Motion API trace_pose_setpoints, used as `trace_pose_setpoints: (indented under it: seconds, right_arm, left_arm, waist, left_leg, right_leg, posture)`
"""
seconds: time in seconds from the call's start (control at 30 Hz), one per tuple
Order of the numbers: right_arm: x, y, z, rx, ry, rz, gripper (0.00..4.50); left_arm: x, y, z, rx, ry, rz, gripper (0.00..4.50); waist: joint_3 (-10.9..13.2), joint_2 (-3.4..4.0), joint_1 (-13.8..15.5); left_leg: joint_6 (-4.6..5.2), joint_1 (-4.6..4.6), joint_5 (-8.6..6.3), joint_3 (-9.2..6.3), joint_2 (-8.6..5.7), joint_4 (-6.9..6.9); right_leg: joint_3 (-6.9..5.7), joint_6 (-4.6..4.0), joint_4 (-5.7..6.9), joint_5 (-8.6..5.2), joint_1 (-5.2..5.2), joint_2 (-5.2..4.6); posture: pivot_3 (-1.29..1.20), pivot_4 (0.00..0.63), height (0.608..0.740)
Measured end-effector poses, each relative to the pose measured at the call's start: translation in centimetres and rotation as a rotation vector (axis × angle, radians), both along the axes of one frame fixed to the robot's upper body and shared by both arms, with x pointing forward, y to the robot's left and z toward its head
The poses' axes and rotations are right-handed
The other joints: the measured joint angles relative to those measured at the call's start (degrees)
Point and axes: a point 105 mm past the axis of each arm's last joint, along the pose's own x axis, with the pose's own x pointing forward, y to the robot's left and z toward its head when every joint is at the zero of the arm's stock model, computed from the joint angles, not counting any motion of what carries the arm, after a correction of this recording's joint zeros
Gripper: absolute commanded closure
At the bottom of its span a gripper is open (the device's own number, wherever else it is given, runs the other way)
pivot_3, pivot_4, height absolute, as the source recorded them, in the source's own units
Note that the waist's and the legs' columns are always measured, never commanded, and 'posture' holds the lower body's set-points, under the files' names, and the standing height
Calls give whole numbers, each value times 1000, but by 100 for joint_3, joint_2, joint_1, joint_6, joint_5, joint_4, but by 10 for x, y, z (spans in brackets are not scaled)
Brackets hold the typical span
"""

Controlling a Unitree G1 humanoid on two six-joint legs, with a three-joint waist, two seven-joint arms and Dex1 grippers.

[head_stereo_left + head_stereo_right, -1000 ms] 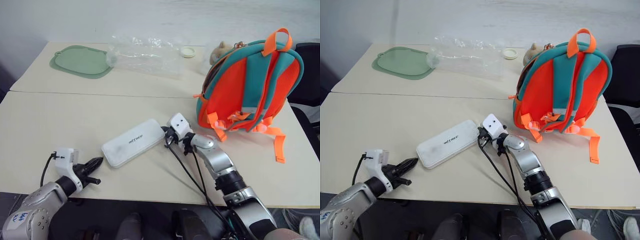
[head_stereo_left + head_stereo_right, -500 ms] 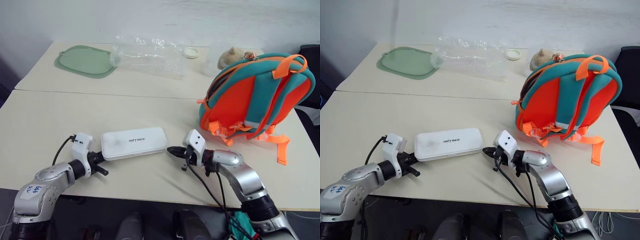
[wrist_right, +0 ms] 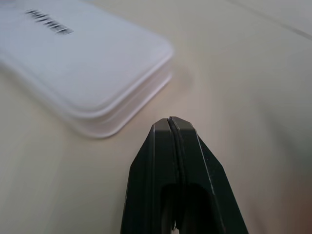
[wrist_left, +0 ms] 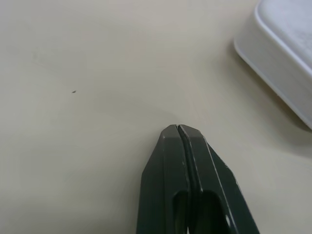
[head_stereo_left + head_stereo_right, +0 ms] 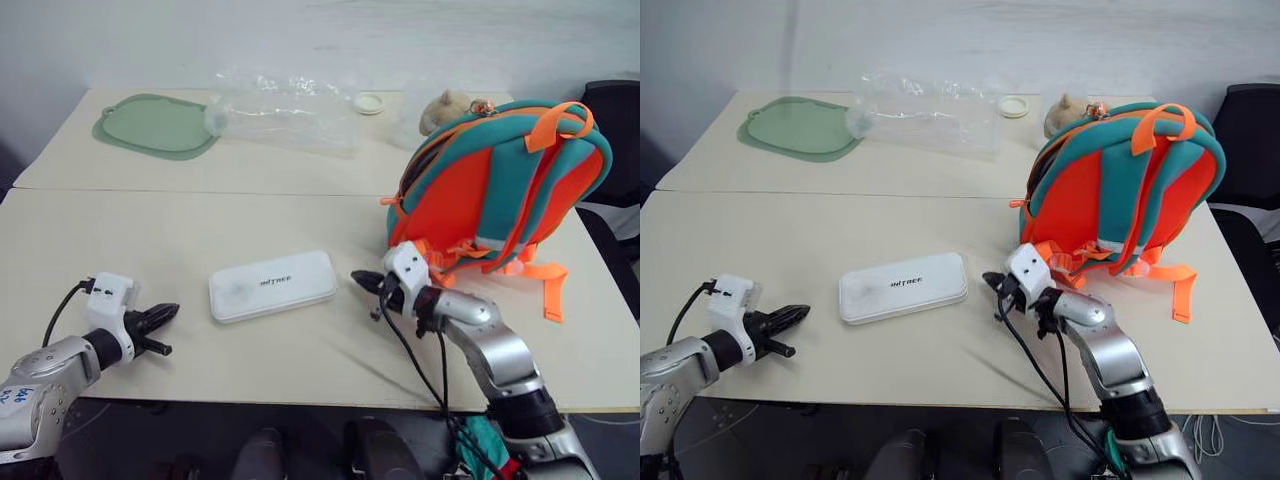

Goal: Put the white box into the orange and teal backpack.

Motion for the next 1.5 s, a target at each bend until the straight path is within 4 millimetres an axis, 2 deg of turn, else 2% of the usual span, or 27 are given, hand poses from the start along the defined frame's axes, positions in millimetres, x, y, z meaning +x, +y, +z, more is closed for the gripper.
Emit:
trace_pose_setpoints:
  seconds: [0.07,0.17,0.23,0.3,0.47,0.67,0.83,1.03,1.2,1.3,1.33,1.37,1.5]
  right_arm:
    - [9,1,-2,-3,-18,-33,4500]
    - [12,7,-13,-7,4,-33,4500]
    - [10,17,-19,2,23,-4,4500]
    - [8,22,-19,9,33,24,4500]
    - [-5,21,-17,29,60,73,4500]
    - [-30,9,-23,20,126,117,4500]
    - [-44,-19,-23,-9,168,55,4500]
    - [-53,-47,-24,-46,186,-44,4500]
    - [-58,-58,-24,-59,192,-70,4500]
    - [-62,-60,-24,-62,197,-64,4500]
    - [-64,-60,-25,-64,202,-54,4500]
    - [-66,-61,-25,-66,206,-47,4500]
    - [-73,-69,-24,-103,206,-20,4500]
  left_arm:
    - [8,-9,1,-63,-22,25,4488]
    - [18,-25,5,-139,-47,44,4488]
    - [24,-46,11,-191,-71,31,4488]
    - [28,-59,15,-203,-81,25,4488]
    - [32,-69,10,-172,-62,61,4488]
    - [36,-78,9,-39,-73,-42,4488]
    - [49,-107,8,-37,-84,-171,4488]
    - [50,-131,6,-61,-87,-266,4488]
    - [47,-139,5,-81,-81,-311,4488]
    - [44,-133,7,-109,-58,-339,3928]
    - [41,-128,6,-114,-38,-361,3486]
    - [40,-125,7,-114,-25,-375,3371]
    - [33,-86,21,-141,84,-435,2164]
  waist:
    - [2,-11,43]
    - [1,-12,104]
    - [1,-13,128]
    - [1,-14,134]
    - [1,-17,129]
    - [0,-17,149]
    - [0,-16,294]
    - [-1,-17,296]
    - [-2,-17,292]
    - [-2,-18,289]
    - [-1,-18,278]
    - [-1,-19,270]
    - [3,-24,255]
  left_leg:
    - [-2,-10,2,-2,-1,2]
    - [-10,-17,7,3,-4,5]
    - [-10,-25,7,6,-4,14]
    - [-10,-25,7,7,-5,16]
    - [-11,-22,6,9,-4,18]
    - [-7,-14,5,8,-7,17]
    - [-8,-16,5,7,-9,17]
    - [-9,-14,5,8,-9,17]
    - [-7,-12,5,8,-9,17]
    - [-9,-14,6,7,-6,17]
    - [-9,-15,6,8,-6,17]
    - [-10,-15,6,8,-6,16]
    - [-10,-15,7,6,-3,16]
  right_leg:
    - [-5,4,-2,2,-2,1]
    - [-5,13,-13,7,-2,1]
    - [-3,22,-12,12,-2,1]
    - [-2,28,-12,15,2,2]
    - [1,30,-17,16,4,8]
    - [3,29,-21,15,10,6]
    - [2,29,-31,15,12,4]
    - [2,29,-39,16,19,4]
    - [2,30,-38,16,21,6]
    - [1,30,-39,16,18,8]
    - [1,30,-38,16,16,9]
    - [2,30,-38,16,15,10]
    - [1,26,-30,14,10,13]
  posture:
    - [0,150,740]
    - [0,150,740]
    - [0,150,740]
    - [0,150,740]
    - [0,150,740]
    - [0,150,740]
    - [0,150,740]
    - [0,150,740]
    - [0,150,740]
    - [0,150,740]
    - [0,150,740]
    - [0,150,740]
    - [0,150,740]
